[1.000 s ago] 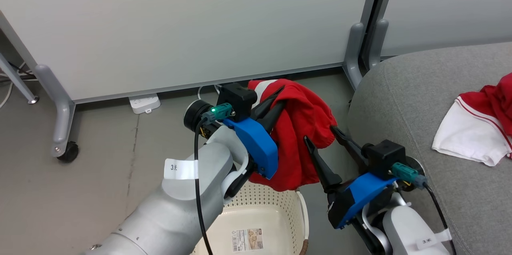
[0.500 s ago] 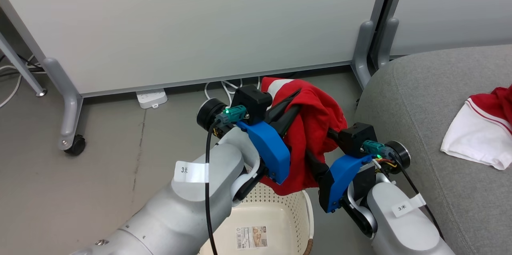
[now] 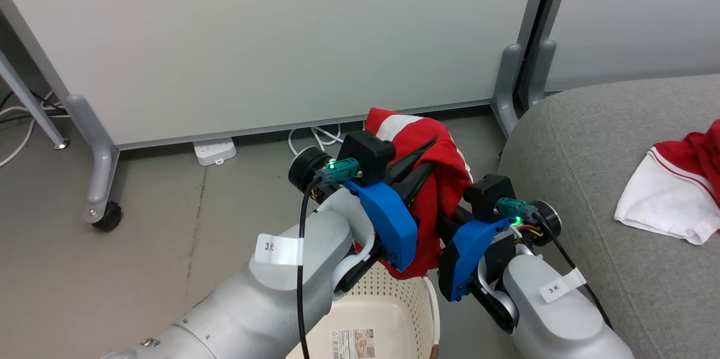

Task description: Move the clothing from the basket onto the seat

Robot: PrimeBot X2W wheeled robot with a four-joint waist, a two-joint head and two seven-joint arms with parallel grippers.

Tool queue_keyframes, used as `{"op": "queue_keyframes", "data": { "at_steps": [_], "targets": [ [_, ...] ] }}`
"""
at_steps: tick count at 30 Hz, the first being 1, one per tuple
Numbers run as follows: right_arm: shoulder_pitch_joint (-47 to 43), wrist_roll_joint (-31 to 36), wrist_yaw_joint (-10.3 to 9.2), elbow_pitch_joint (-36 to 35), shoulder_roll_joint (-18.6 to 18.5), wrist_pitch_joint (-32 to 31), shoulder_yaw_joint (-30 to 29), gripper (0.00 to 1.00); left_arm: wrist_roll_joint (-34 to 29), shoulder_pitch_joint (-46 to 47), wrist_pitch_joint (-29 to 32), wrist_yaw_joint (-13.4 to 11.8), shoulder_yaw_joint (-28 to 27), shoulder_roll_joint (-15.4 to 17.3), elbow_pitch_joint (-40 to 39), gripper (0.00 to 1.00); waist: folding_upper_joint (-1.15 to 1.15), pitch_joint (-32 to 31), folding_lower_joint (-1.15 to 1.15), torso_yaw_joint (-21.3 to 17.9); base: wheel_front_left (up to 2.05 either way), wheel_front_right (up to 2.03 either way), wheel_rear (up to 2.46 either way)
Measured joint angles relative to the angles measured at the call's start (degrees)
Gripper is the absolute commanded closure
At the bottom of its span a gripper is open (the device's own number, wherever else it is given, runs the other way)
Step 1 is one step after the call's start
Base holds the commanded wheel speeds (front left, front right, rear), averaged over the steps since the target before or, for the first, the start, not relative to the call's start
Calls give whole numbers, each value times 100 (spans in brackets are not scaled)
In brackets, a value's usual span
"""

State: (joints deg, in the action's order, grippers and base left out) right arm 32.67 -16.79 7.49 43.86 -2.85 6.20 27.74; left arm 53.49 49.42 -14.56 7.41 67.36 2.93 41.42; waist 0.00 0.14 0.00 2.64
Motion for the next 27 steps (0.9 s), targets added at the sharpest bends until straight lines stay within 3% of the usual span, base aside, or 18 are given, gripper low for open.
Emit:
{"op": "queue_keyframes", "data": {
  "at_steps": [27],
  "targets": [
    [137,-219,0,470,0,253,178,100,100,-1,-36,0,-1,0,192,100,0,-33,0,-157,0,0,0]
  ]
}}
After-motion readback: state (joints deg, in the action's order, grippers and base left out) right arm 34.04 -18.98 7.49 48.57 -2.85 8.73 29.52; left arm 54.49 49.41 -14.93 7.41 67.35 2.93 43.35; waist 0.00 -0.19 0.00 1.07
